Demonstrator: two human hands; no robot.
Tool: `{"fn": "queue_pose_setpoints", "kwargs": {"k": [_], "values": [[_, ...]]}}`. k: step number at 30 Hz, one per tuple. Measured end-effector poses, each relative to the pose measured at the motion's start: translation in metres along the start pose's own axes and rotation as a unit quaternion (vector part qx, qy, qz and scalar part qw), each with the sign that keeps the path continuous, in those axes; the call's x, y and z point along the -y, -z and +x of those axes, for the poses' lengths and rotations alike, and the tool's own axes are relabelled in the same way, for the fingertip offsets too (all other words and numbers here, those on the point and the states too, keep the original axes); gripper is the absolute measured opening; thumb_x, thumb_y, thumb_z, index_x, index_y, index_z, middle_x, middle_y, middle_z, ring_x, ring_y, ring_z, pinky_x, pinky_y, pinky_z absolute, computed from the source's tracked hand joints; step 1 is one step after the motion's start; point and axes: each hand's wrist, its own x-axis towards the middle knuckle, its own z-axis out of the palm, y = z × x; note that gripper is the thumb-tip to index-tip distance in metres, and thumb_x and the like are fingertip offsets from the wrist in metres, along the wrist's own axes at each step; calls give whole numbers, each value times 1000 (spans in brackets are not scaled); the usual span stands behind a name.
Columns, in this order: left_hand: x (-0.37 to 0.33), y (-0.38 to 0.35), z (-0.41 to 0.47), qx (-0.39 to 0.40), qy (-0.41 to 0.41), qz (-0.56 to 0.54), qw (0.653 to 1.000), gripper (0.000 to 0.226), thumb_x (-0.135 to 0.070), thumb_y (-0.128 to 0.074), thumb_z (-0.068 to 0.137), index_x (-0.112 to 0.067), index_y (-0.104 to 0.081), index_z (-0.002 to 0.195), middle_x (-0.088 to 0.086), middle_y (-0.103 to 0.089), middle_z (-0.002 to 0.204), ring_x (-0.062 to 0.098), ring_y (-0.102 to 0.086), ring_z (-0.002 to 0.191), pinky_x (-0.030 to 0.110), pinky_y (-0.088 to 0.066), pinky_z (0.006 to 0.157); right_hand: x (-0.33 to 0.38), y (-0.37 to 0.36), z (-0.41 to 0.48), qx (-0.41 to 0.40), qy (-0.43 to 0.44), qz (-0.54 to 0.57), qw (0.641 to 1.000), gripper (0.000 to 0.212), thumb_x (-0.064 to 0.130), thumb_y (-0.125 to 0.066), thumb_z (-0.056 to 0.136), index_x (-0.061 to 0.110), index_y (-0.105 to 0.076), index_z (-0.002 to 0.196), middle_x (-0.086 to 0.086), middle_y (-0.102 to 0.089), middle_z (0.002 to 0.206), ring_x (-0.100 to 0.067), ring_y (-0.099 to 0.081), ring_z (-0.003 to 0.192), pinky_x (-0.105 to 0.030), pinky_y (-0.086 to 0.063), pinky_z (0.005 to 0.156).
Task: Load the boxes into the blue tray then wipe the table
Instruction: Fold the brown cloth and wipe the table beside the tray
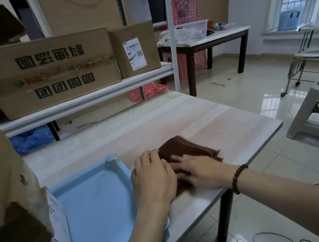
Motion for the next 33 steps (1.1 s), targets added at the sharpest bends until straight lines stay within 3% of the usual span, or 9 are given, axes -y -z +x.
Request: {"fn": "queue_pose_setpoints", "kwargs": {"k": [3, 5, 10, 13, 16, 20, 27, 30, 33], "values": [[1, 0, 0, -28, 28, -17, 999, 40, -16, -37, 98, -12, -45, 137, 8, -49, 138, 27, -39, 126, 36, -31, 109, 16, 26, -4, -109, -62, 298, 946, 29, 41, -40, 105, 33, -67, 99, 12, -71, 89, -10, -65, 86, -22, -49, 70], [-1, 5, 0, -49, 34, -78, 995, 40, -17, -38, 99, -11, -42, 138, 10, -50, 137, 27, -41, 125, 37, -33, 108, 20, 45, -5, -181, -172, 437, 864, 30, 36, -42, 106, 25, -70, 101, 9, -71, 68, -9, -65, 62, -19, -47, 52], [-23, 25, 4, -47, 21, -286, 957, 71, -40, -56, 94, -26, -16, 151, -1, -40, 148, 17, -47, 128, 31, -39, 101, 31, 59, -13, -184, -241, 606, 735, 38, 41, -50, 101, 11, -75, 97, -9, -79, 87, -16, -73, 71, -25, -55, 64], [-42, 35, 9, -55, -26, -339, 939, 69, -45, -67, 86, -32, -26, 140, -11, -38, 138, 8, -49, 118, 26, -44, 96, 46, 72, -23, -146, -229, 676, 685, 54, 51, -53, 96, 4, -76, 107, -17, -77, 101, -29, -74, 92, -41, -57, 88], [-49, 36, 13, -31, -63, -290, 954, 38, -54, -69, 82, -25, -51, 100, -13, -33, 144, 5, -48, 119, 24, -42, 90, 51, 82, -33, -148, -188, 685, 688, 71, 64, -40, 93, 5, -74, 114, -18, -74, 110, -32, -71, 102, -45, -52, 95], [-52, 41, 15, -2, -74, -285, 956, 43, -64, -73, 70, -27, -54, 83, -14, -20, 160, -5, -37, 125, 23, -39, 93, 63, 99, -42, -105, -100, 761, 633, 82, 72, -34, 91, 4, -73, 117, -20, -69, 122, -31, -68, 111, -44, -49, 99], [-57, 51, 13, -6, -67, -274, 959, 24, -43, -70, 73, -30, -58, 89, -12, -67, 84, 6, -63, 79, 34, -56, 72, 65, 96, -33, -117, -158, 680, 706, 59, 59, -38, 100, 13, -67, 123, -11, -74, 116, -23, -70, 101, -35, -56, 77], [-58, 55, 12, -13, -48, -301, 952, 8, -35, -66, 78, -27, -66, 78, -9, -69, 72, 4, -64, 70, 32, -56, 68, 63, 96, -33, -111, -148, 673, 716, 69, 62, -29, 99, 9, -68, 120, -8, -73, 88, -17, -61, 63, -27, -48, 52], [-60, 56, 13, -14, -50, -324, 945, 11, -30, -65, 82, -24, -71, 76, -9, -70, 71, 3, -64, 69, 23, -53, 64, 63, 97, -33, -109, -131, 686, 707, 75, 66, -25, 98, 10, -66, 124, -7, -75, 97, -13, -67, 64, -24, -52, 53]]}}
